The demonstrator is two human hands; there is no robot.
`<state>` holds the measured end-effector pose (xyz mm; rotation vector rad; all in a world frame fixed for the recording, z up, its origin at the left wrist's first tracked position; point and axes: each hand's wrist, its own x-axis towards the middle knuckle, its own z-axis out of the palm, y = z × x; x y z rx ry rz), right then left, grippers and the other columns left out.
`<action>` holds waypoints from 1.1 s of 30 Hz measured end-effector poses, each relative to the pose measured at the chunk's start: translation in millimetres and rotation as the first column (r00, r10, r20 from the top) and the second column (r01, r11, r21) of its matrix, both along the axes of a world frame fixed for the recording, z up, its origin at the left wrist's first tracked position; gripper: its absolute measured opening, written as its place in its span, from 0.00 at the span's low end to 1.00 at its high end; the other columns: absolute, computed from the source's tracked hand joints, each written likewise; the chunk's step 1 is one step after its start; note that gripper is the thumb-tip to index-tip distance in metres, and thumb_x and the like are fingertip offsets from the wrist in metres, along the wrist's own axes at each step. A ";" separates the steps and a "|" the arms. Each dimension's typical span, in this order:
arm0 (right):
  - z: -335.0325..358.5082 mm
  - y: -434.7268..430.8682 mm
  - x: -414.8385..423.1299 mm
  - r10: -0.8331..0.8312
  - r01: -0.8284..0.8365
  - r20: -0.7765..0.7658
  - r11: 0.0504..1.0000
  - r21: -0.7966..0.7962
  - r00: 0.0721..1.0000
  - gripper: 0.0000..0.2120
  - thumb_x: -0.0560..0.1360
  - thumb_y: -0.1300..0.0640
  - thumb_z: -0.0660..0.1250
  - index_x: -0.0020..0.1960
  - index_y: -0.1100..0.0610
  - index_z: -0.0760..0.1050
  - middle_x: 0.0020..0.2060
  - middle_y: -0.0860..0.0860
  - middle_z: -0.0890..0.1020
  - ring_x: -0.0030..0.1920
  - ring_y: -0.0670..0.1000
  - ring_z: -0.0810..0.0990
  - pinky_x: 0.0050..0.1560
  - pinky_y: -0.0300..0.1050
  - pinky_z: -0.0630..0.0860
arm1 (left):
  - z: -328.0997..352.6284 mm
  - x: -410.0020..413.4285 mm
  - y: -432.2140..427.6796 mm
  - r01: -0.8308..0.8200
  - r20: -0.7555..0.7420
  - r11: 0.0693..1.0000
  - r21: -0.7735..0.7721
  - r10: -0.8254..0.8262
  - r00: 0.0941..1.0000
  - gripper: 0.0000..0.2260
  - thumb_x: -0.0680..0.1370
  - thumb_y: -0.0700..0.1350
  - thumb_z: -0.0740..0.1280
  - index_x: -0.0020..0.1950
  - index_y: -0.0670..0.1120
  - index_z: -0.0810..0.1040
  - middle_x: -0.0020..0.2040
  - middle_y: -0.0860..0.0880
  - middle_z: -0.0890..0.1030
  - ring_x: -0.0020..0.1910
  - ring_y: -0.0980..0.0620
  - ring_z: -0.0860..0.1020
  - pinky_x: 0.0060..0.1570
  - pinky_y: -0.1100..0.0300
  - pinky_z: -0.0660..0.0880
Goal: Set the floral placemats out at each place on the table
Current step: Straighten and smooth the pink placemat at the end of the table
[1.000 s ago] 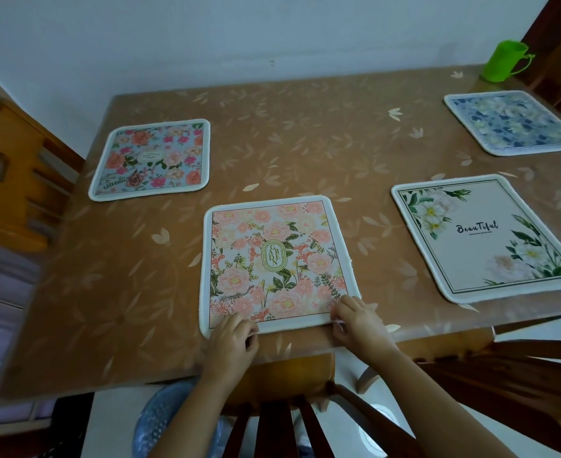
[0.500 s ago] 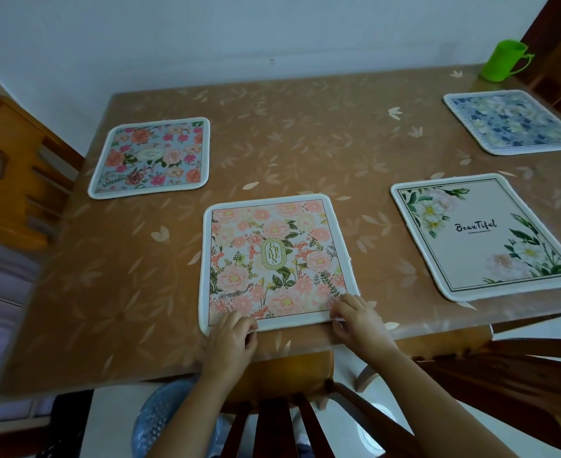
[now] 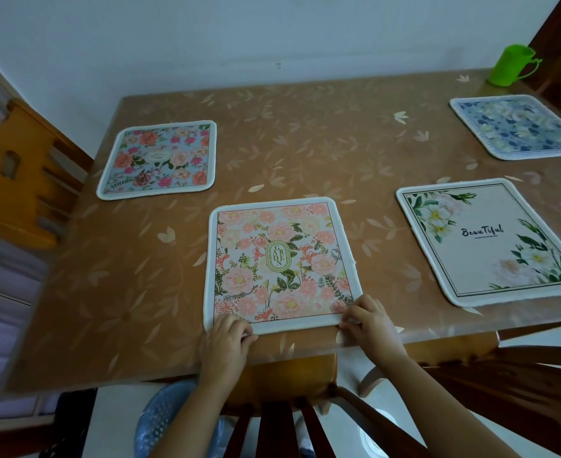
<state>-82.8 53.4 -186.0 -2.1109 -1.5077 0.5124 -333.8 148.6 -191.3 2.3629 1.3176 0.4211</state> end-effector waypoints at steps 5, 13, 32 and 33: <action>2.6 0.0 -0.6 0.024 -0.024 0.008 1.000 -0.002 1.000 0.02 0.69 0.64 0.70 0.41 0.63 0.78 0.44 0.59 0.76 0.48 0.58 0.72 0.45 0.52 0.73 | -0.5 0.7 -0.5 -0.019 0.000 1.000 -0.007 0.019 1.000 0.09 0.65 0.38 0.76 0.35 0.42 0.76 0.36 0.46 0.78 0.38 0.45 0.76 0.36 0.51 0.74; 4.1 0.4 -2.5 0.094 -0.093 0.110 0.996 -0.016 0.989 0.03 0.74 0.63 0.65 0.44 0.62 0.76 0.46 0.59 0.77 0.46 0.59 0.72 0.42 0.56 0.73 | 0.3 2.1 -2.1 -0.031 -0.013 1.000 0.003 0.031 0.999 0.09 0.65 0.38 0.76 0.35 0.42 0.76 0.36 0.46 0.77 0.39 0.44 0.76 0.36 0.50 0.74; -1.2 4.3 -0.6 0.129 -0.127 0.156 0.992 -0.025 0.979 0.05 0.76 0.59 0.61 0.44 0.59 0.73 0.45 0.54 0.77 0.45 0.56 0.71 0.37 0.48 0.66 | -0.1 4.8 -3.1 -0.067 -0.010 0.997 -0.024 0.067 0.998 0.07 0.66 0.38 0.75 0.36 0.41 0.76 0.38 0.45 0.78 0.41 0.44 0.75 0.39 0.50 0.72; -1.1 5.6 -0.6 0.121 -0.119 0.157 0.993 -0.025 0.980 0.05 0.76 0.59 0.61 0.44 0.59 0.73 0.45 0.54 0.77 0.45 0.56 0.71 0.36 0.47 0.65 | -0.6 4.8 -3.1 -0.071 -0.011 0.997 -0.024 0.070 0.997 0.07 0.67 0.38 0.75 0.36 0.41 0.77 0.38 0.45 0.78 0.41 0.44 0.75 0.39 0.51 0.72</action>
